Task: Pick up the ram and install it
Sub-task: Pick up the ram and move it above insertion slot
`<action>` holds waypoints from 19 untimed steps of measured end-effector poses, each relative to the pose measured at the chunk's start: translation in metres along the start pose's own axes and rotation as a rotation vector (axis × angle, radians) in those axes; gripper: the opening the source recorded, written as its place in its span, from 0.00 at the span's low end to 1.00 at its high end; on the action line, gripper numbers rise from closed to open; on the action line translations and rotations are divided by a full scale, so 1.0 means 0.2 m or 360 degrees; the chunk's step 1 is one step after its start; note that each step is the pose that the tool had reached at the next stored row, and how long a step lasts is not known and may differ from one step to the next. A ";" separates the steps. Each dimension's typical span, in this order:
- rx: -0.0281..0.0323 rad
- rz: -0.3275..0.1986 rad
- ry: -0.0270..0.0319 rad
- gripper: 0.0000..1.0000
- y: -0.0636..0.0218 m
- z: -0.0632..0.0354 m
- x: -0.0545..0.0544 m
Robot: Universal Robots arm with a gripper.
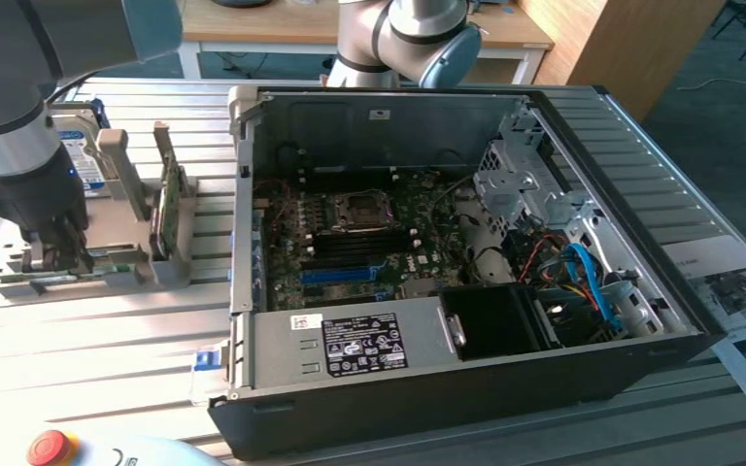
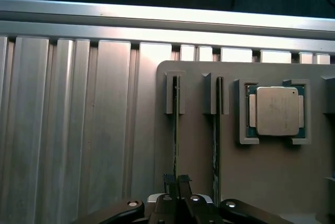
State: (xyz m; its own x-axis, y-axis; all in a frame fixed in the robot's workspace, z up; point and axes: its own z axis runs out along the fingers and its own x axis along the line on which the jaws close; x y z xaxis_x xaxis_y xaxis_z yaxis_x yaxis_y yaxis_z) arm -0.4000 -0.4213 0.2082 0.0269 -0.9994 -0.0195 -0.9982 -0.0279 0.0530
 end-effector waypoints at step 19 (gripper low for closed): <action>0.00001 0.0000 0.00008 0.12 0.005 -0.090 0.00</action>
State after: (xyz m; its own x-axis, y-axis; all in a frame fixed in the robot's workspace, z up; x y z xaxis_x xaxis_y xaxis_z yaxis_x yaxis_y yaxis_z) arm -0.4000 -0.4213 0.2261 0.0270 -0.9995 -0.0190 -0.9982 -0.0280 0.0529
